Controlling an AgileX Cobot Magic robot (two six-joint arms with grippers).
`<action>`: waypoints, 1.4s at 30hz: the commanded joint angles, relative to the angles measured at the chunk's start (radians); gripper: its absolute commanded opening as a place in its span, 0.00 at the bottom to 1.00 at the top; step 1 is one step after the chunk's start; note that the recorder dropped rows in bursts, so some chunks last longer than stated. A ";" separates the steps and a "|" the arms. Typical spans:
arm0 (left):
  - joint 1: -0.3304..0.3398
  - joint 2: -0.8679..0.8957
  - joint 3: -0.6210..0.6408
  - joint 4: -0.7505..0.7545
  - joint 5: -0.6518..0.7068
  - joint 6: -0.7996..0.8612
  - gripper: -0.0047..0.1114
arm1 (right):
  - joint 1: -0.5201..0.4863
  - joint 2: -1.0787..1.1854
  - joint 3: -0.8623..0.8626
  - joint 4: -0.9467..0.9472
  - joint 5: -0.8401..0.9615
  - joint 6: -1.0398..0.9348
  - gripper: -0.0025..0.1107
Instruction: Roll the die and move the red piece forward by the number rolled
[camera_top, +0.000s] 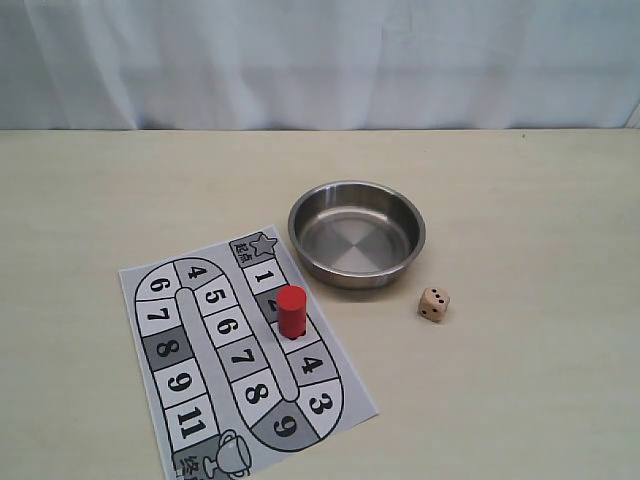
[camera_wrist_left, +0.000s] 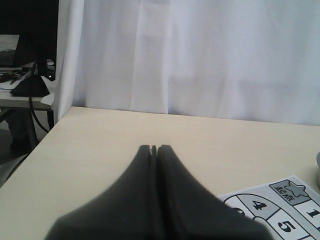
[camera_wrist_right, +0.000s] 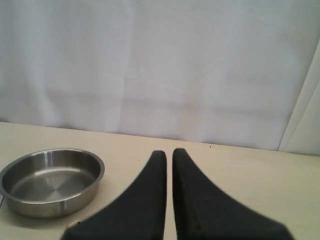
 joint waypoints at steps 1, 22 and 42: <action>-0.006 -0.001 -0.006 -0.002 -0.005 -0.002 0.04 | -0.001 -0.005 0.004 -0.022 0.083 -0.010 0.06; -0.006 -0.001 -0.006 -0.002 -0.005 -0.002 0.04 | -0.037 -0.005 0.004 -0.017 0.104 -0.003 0.06; -0.006 -0.001 -0.006 -0.002 -0.005 -0.002 0.04 | -0.037 -0.005 0.004 -0.017 0.104 -0.003 0.06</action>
